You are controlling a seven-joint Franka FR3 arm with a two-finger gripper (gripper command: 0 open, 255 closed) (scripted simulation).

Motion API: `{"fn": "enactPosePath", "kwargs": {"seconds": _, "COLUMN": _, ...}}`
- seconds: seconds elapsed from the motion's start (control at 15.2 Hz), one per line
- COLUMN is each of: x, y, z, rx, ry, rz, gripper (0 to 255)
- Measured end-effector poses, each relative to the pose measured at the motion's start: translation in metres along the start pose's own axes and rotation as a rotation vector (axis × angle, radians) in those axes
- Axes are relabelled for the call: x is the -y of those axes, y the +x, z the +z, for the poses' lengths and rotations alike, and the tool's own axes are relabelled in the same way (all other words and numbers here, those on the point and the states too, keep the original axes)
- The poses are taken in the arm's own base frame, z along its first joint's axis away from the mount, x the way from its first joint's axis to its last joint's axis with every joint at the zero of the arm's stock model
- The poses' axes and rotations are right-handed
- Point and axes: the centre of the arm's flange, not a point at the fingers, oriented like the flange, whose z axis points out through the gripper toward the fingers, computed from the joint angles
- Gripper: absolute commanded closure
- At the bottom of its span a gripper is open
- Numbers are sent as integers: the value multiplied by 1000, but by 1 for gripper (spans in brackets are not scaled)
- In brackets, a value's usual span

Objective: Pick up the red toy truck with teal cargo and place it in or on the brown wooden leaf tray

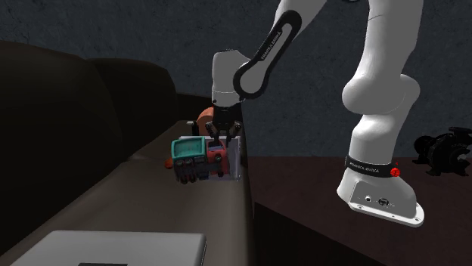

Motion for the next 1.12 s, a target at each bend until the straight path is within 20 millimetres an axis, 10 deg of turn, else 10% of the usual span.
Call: {"fn": "enactPosePath", "kwargs": {"seconds": 1.12, "x": 69, "y": 216, "z": 16, "rx": 0, "ry": 0, "rz": -1, "gripper": 255}}
